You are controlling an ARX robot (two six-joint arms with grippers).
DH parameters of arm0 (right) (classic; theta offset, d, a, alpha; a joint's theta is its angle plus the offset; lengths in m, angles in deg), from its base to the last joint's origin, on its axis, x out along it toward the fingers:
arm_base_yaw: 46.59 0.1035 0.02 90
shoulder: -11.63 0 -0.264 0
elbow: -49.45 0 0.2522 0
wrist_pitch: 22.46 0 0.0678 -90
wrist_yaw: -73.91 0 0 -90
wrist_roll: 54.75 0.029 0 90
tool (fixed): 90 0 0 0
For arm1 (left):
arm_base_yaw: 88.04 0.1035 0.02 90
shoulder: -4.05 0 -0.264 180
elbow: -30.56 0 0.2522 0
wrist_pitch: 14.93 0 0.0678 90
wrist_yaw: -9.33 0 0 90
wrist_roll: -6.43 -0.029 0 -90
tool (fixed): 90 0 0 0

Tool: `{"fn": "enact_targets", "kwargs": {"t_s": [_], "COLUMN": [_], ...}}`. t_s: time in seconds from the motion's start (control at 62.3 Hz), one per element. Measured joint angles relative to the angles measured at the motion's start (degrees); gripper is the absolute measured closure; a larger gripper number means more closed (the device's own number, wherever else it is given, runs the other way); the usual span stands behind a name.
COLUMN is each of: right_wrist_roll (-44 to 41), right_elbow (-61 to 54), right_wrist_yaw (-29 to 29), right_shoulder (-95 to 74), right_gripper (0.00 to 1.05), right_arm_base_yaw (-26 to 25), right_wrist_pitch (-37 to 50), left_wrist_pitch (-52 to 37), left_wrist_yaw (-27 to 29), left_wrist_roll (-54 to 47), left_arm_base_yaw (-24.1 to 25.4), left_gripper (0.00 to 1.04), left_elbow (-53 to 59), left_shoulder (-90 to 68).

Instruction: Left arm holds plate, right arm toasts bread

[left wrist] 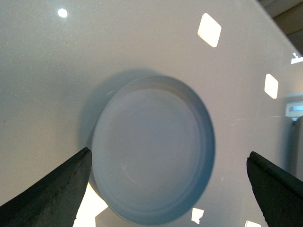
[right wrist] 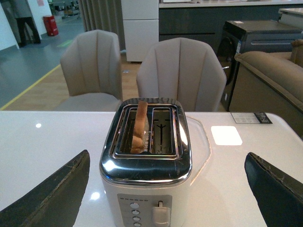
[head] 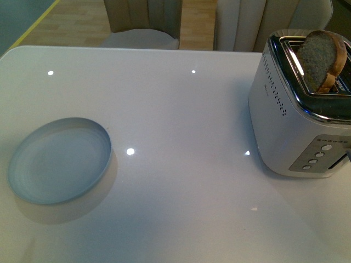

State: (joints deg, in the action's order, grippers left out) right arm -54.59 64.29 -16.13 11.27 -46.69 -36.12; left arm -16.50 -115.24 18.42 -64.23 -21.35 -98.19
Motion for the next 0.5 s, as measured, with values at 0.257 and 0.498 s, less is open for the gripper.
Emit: {"fn": "enact_targets", "kwargs": {"t_s": [0.257,0.498], "right_wrist_roll": [0.00,0.00], "right_elbow": [0.00,0.00], "right_wrist_yaw": [0.02,0.00], "right_shoulder": [0.00,0.00], "right_gripper": [0.09,0.09], "right_arm_base_yaw": [0.00,0.00], "right_wrist_pitch": [0.00,0.00], "left_wrist_pitch": [11.80,19.58], "left_wrist_yaw": [-2.80,-3.19], "left_wrist_roll": [2.62,4.48], "left_arm_base_yaw": [0.11,-0.55], "left_gripper": [0.07,0.07], "left_elbow": [11.23,14.60], "left_shoulder": [31.43,49.46]}}
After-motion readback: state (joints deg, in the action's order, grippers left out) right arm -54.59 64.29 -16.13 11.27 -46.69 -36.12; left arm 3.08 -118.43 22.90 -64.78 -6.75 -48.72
